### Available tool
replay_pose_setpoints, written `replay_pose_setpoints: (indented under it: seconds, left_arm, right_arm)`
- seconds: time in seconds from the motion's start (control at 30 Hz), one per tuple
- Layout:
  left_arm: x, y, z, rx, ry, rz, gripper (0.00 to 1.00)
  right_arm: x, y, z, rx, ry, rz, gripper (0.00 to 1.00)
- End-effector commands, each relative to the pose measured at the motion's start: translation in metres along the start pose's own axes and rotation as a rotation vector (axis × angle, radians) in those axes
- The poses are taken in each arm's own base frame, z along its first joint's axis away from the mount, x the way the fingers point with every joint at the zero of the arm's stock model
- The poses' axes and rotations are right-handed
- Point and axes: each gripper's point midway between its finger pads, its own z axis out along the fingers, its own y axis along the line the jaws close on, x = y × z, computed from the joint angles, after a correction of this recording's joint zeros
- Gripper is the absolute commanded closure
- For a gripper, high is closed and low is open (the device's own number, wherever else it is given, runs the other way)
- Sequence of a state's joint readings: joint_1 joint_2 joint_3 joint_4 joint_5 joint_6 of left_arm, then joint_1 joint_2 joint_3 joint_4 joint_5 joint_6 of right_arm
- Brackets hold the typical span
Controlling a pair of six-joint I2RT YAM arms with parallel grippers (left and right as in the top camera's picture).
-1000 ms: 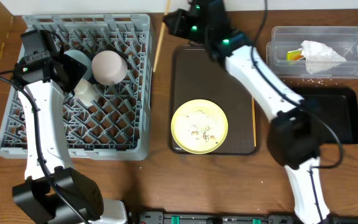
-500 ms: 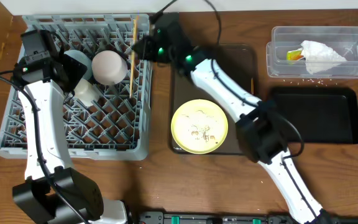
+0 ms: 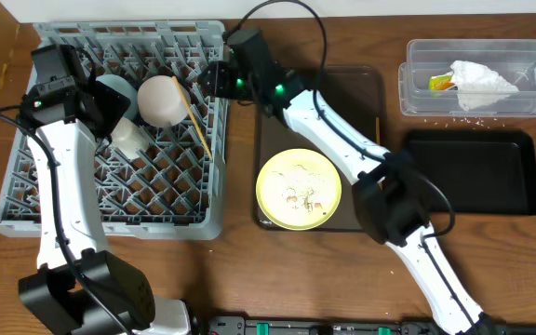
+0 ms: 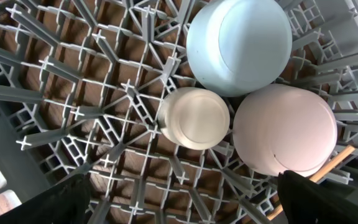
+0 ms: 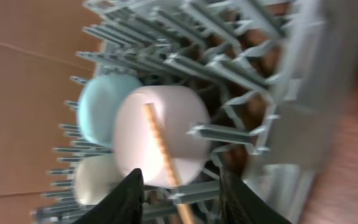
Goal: Sort waste into correct bins and load items into the dishwasher
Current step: 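Lower the chopsticks upright into the rack and open the right gripper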
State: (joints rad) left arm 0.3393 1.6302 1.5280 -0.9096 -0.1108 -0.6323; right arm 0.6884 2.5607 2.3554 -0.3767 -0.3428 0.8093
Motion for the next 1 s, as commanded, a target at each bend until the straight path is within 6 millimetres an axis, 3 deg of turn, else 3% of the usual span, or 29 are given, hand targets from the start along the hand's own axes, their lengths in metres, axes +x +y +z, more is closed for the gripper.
replay_pose_setpoints:
  seconds: [0.0,0.13,0.27,0.43,0.53,0.63,0.73,0.83,0.97]
  left_arm:
    - [-0.004,0.000,-0.006,0.006,-0.017,-0.014,0.03]
    - [-0.004,0.000,-0.006,0.006,-0.017,-0.014,0.03]
    - [-0.004,0.000,-0.006,0.006,-0.017,-0.014,0.03]
    - [-0.004,0.000,-0.006,0.006,-0.017,-0.014,0.03]
    - [-0.004,0.000,-0.006,0.006,-0.017,-0.014,0.03]
    - [-0.004,0.000,-0.006,0.006,-0.017,-0.014,0.03]
    - [-0.004,0.000,-0.006,0.006,-0.017,-0.014,0.03]
    - [-0.004,0.000,-0.006,0.006,-0.017,-0.014,0.03]
    - [-0.004,0.000,-0.006,0.006,-0.017,-0.014,0.03]
  right_arm:
    - [-0.052,0.021,-0.047,0.006,-0.125,-0.084,0.59]
    - [-0.073,0.024,-0.073,0.019,-0.158,-0.131,0.59]
    - [-0.071,0.039,-0.077,-0.047,-0.139,-0.230,0.60]
    - [-0.042,0.058,-0.060,-0.075,-0.099,-0.472,0.60]
    - [-0.020,0.073,-0.047,-0.093,-0.079,-0.638,0.54]
    - [-0.001,0.081,-0.035,-0.110,-0.058,-0.698,0.48]
    - [0.006,0.077,-0.028,-0.105,-0.046,-0.697,0.43]
    - [-0.004,0.061,-0.029,-0.025,-0.063,-0.680,0.28]
    - [-0.024,0.049,-0.047,0.047,-0.082,-0.629,0.17]
